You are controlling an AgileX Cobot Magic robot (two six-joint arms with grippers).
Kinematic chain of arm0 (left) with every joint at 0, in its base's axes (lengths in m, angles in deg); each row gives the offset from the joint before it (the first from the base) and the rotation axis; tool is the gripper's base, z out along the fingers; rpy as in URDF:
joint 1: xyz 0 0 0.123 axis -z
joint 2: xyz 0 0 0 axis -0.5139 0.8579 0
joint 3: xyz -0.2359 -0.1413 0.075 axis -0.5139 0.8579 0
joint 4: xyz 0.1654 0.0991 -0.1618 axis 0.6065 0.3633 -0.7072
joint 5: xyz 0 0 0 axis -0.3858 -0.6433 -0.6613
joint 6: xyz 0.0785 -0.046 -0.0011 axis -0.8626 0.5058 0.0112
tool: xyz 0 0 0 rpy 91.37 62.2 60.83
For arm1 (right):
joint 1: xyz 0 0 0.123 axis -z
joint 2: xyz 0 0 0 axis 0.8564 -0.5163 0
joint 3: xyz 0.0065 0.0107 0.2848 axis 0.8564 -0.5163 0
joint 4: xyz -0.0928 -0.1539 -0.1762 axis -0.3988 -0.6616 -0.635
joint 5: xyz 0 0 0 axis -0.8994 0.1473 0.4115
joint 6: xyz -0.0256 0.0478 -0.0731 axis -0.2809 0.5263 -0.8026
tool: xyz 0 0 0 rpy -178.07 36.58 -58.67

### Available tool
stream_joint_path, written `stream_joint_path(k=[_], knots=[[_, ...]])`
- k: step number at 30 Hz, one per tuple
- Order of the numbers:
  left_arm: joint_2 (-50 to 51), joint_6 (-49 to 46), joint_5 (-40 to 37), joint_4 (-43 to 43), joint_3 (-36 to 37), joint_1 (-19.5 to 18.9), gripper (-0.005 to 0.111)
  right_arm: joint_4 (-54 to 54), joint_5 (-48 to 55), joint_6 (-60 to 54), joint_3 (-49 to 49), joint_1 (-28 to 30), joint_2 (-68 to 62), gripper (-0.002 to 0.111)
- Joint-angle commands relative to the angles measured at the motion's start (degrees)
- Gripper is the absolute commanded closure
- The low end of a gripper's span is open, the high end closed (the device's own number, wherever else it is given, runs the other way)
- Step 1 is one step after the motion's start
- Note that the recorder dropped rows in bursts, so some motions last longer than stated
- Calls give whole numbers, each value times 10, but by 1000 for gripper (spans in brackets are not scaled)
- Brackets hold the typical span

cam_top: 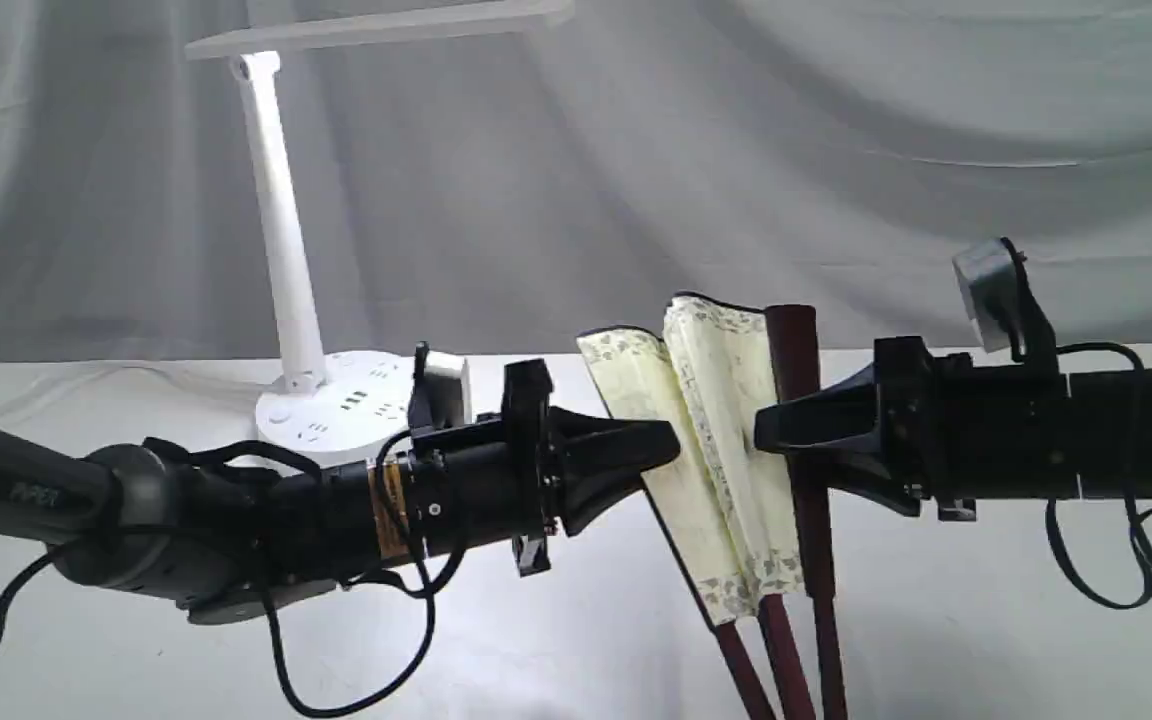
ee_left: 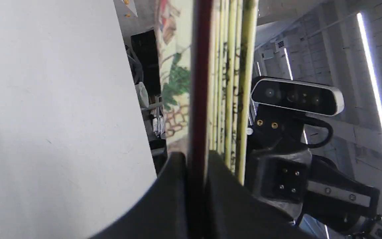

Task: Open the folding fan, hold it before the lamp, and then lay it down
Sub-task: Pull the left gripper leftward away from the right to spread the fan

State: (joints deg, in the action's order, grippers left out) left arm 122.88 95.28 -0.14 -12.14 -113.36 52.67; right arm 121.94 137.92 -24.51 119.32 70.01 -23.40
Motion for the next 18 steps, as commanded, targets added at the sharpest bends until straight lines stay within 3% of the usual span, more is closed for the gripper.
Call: stream_joint_path(k=[1, 7, 13, 18], knots=[[-4, 5, 4, 5, -2, -2, 107, 8, -2, -8, 0, 3, 4, 75], [-4, 5, 4, 5, -2, -5, 107, 7, -2, -10, 0, 3, 4, 82], [-4, 5, 4, -13, -2, -11, 107, 9, -2, -13, 0, 3, 4, 108], [-4, 21, 4, -36, -2, -15, 107, 51, -2, -14, 0, 3, 4, 108]])
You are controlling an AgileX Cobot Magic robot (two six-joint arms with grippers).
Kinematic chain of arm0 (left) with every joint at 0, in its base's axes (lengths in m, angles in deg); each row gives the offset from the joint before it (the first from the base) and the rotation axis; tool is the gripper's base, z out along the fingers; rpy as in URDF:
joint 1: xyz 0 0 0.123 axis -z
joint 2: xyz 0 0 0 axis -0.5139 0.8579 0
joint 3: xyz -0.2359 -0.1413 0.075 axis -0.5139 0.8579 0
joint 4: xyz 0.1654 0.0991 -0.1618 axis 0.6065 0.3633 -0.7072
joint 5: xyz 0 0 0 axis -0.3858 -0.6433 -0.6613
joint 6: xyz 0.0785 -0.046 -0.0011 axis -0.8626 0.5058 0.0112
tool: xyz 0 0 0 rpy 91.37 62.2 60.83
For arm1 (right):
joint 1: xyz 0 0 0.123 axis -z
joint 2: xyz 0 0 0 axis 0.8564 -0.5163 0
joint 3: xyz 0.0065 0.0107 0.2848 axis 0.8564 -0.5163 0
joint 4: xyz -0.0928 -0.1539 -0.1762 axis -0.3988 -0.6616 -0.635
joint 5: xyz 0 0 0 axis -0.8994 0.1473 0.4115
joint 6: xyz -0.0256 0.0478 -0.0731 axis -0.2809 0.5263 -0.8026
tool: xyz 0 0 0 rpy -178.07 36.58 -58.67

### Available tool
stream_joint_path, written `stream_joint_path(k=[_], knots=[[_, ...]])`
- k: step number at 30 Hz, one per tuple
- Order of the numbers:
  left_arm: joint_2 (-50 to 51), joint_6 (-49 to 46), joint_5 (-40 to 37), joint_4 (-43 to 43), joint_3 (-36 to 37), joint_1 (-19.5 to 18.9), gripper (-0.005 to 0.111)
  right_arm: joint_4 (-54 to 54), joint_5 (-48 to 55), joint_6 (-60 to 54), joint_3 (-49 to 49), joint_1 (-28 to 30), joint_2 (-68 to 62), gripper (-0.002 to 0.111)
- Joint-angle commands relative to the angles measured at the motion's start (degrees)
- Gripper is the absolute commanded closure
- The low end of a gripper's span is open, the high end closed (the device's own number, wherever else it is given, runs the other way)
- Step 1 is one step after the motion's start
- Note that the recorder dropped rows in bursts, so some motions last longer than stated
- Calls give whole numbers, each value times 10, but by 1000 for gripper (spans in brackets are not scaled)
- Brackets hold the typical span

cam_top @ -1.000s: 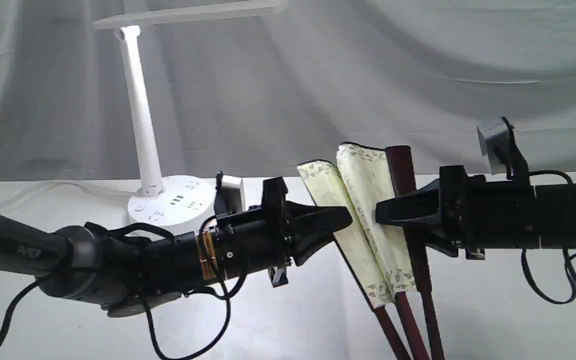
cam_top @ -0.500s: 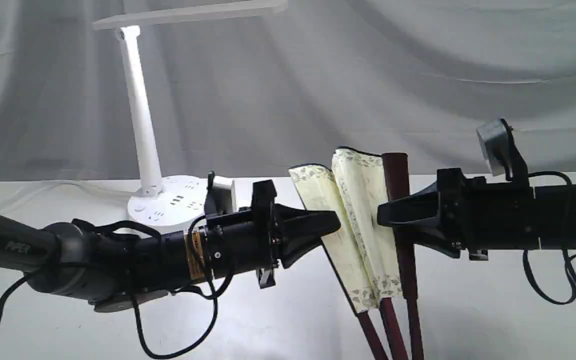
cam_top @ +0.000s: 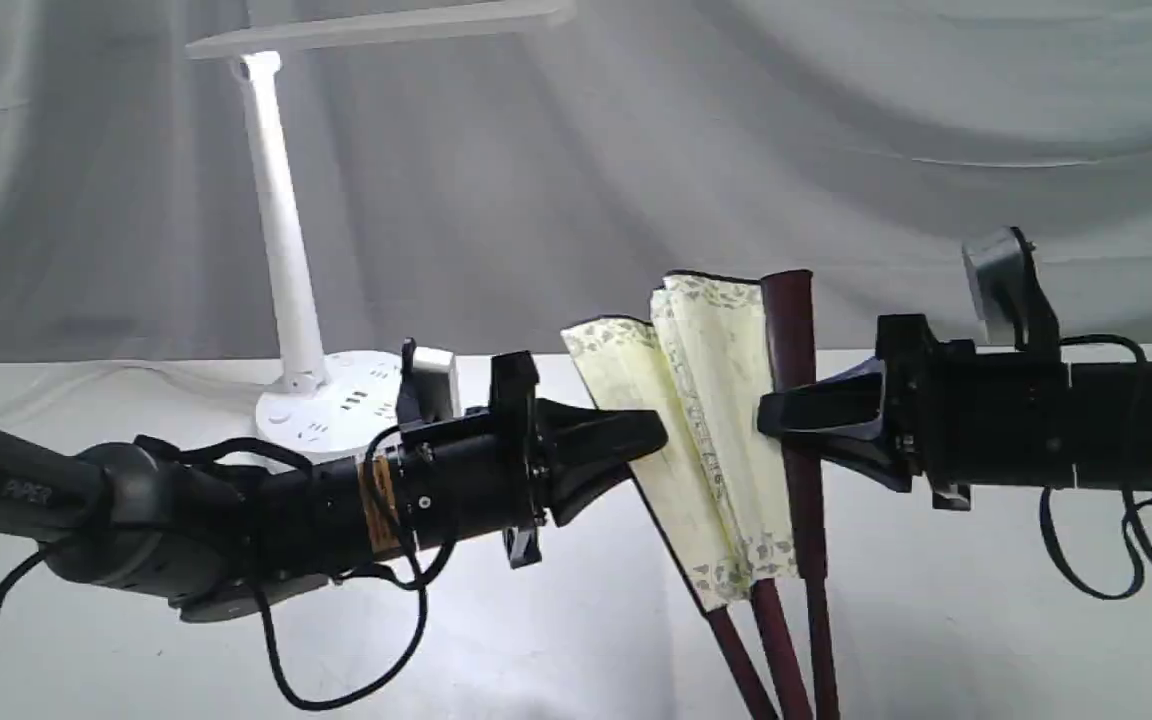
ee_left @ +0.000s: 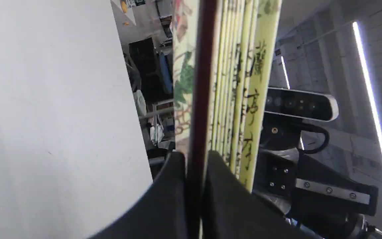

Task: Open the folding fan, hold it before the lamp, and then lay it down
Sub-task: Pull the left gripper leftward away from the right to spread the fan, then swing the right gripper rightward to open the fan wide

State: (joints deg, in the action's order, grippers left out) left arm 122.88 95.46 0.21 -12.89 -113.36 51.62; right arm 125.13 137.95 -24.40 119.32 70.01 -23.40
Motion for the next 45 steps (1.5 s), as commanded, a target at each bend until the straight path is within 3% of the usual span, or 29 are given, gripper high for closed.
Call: stream_joint_path(k=[1, 15, 21, 34, 45], knots=[[-4, 19, 1, -36, -2, -5, 107, 29, -2, -15, 0, 3, 4, 108], [-3, 19, 1, -172, 1, -5, 107, 62, -90, -15, 0, 3, 4, 108], [-3, 15, 1, -244, 38, -5, 107, 69, -112, -15, 0, 13, 4, 108], [-3, -16, 1, -372, 80, 2, 107, 10, -120, 8, -5, 113, 4, 108], [-3, -44, 1, -499, 81, 66, 107, 70, -95, 8, -90, 203, -5, 108]])
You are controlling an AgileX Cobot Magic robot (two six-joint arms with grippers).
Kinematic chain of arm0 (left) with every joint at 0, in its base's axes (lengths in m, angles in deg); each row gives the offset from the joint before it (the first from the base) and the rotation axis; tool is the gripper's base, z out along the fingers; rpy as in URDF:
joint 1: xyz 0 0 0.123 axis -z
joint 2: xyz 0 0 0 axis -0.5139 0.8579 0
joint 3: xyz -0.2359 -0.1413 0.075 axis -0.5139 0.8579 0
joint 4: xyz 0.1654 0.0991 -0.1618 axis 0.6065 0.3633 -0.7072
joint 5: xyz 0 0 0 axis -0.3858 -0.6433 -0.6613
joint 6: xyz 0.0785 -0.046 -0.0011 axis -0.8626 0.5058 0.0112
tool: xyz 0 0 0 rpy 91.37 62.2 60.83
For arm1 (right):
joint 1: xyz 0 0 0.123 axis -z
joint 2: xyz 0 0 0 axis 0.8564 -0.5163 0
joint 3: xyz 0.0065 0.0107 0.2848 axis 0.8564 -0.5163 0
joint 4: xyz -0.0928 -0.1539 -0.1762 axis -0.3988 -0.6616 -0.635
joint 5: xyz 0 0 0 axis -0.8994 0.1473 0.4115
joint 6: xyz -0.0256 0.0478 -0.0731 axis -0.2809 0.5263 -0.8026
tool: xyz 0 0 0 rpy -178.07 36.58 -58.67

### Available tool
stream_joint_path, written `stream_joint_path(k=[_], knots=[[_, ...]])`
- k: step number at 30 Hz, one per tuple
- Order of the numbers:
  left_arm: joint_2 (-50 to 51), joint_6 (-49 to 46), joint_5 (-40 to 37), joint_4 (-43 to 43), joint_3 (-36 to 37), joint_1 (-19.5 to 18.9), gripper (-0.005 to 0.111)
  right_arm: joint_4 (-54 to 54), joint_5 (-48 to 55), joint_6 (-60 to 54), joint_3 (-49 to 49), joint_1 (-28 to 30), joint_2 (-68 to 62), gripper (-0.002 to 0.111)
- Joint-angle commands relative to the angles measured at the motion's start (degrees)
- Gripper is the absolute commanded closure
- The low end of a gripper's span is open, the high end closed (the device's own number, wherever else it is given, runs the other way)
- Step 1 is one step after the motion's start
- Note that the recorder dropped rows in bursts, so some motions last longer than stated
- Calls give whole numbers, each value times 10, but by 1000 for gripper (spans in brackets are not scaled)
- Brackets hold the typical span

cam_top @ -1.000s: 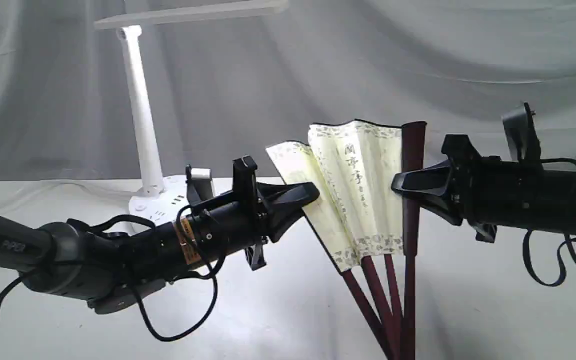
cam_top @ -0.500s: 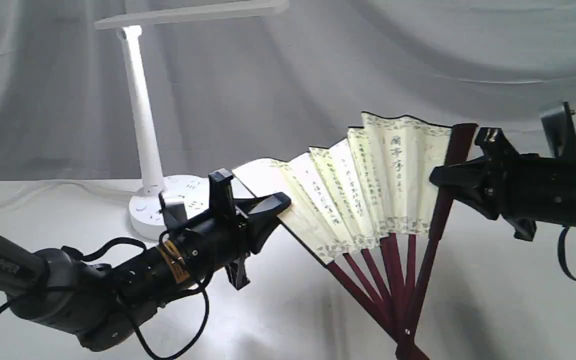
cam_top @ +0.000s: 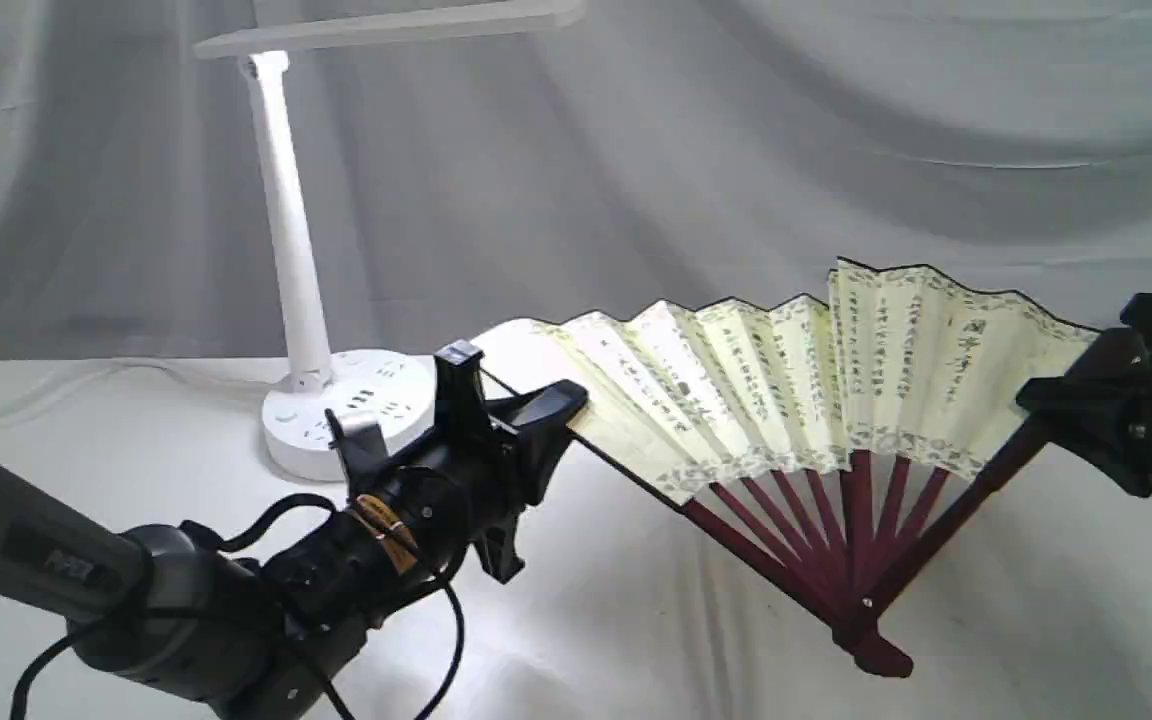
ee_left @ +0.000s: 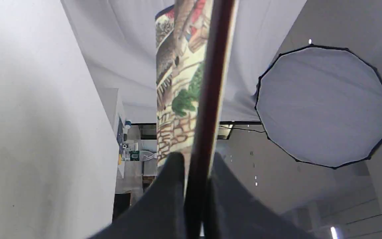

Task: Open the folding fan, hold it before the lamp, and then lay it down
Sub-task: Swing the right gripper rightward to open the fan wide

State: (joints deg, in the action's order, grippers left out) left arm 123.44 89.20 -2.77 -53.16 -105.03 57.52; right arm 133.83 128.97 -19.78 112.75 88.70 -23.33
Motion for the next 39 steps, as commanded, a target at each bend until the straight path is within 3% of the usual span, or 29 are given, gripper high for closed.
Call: stream_joint_path(k=[1, 14, 23, 31, 39], knots=[[-10, 19, 31, -102, -2, 13, 107, -17, 0, -38, -30, 22, -5, 108], [-16, 19, 31, -152, -2, 23, 107, -17, 102, -40, -48, 68, -5, 108], [-16, 26, 31, -196, -2, 23, 107, -21, 103, -31, -48, 115, -5, 108], [-16, 39, 31, -231, -1, 35, 107, -47, 104, -14, -48, 117, -5, 108], [-64, 11, 31, -292, 55, 47, 107, -62, 151, 8, -48, 146, -5, 108]])
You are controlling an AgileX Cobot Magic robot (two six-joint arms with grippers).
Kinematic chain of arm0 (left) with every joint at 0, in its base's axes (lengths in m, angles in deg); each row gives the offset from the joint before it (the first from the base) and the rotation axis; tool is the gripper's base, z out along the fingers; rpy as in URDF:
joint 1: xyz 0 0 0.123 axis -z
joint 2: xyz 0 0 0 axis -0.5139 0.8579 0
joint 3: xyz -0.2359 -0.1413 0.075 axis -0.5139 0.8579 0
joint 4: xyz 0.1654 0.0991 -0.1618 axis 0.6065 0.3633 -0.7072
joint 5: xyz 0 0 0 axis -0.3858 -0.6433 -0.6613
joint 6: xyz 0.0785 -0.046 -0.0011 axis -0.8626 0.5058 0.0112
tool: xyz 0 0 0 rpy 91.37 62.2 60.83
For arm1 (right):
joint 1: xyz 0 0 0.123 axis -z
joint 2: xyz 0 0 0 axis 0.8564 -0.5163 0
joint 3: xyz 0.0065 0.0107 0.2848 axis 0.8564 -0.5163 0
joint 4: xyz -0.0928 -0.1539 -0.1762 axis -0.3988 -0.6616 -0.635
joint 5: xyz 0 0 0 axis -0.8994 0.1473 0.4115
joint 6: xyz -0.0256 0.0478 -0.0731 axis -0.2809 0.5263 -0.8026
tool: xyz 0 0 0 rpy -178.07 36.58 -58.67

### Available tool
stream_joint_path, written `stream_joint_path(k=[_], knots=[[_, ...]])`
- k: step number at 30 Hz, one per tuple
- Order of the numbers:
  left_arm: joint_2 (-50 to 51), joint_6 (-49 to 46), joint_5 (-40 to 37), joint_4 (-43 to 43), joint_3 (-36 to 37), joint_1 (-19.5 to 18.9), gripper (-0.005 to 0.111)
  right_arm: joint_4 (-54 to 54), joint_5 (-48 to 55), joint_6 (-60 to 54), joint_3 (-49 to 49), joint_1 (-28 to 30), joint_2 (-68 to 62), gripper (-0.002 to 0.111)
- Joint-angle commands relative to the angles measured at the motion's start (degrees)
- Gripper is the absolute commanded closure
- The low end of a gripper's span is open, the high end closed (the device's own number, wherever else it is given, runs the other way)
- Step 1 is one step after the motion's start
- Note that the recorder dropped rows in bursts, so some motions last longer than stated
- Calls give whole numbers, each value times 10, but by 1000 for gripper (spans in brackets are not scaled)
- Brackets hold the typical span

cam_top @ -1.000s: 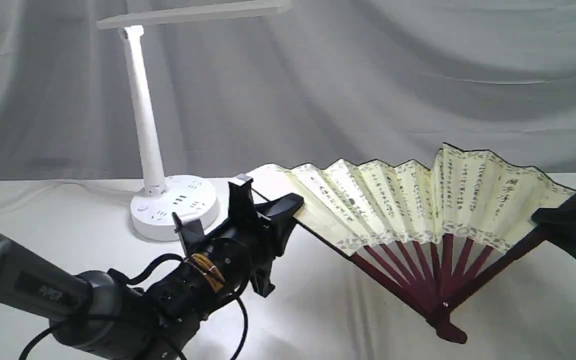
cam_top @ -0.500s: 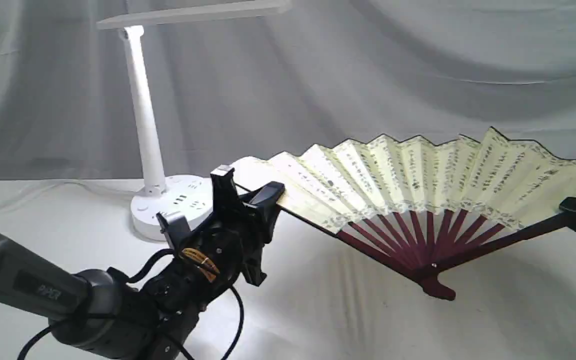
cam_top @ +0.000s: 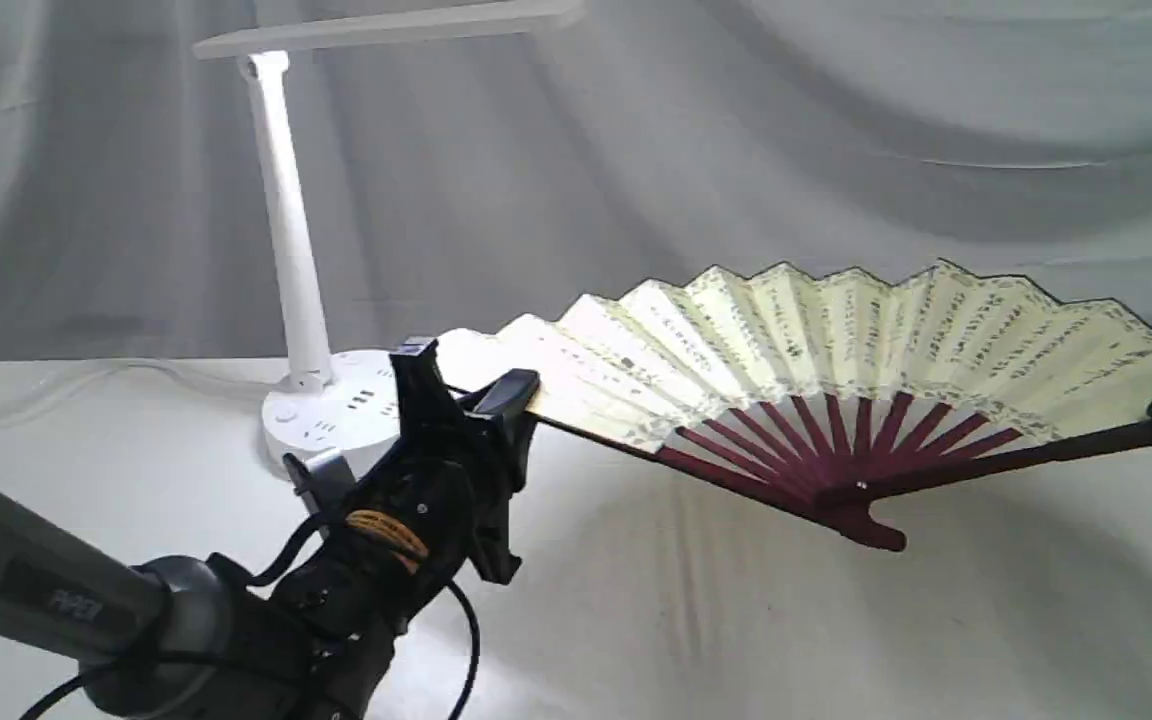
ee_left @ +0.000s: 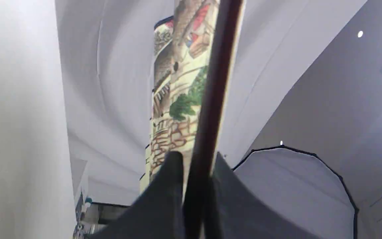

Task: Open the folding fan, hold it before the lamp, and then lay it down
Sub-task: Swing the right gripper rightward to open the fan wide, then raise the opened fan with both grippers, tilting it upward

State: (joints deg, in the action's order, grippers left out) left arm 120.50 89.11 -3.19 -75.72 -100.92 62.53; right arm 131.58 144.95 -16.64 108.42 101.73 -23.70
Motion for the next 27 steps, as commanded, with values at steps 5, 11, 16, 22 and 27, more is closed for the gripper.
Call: stream_joint_path(k=[5, 11, 16, 22, 27], knots=[[-63, 3, 35, -69, 36, -3, 107, -62, -9, -23, -4, 19, -2, 108], [-88, 3, 35, -107, 71, -3, 107, -67, -9, -15, -4, 20, -2, 108], [-100, 1, 35, -133, 89, -3, 107, -76, -9, -11, -4, 24, -2, 108], [-100, 4, 35, -145, 89, -2, 107, -100, -9, 9, -4, 40, -2, 108], [-100, 4, 35, -178, 89, -2, 107, -112, -9, 15, -4, 40, -2, 108]])
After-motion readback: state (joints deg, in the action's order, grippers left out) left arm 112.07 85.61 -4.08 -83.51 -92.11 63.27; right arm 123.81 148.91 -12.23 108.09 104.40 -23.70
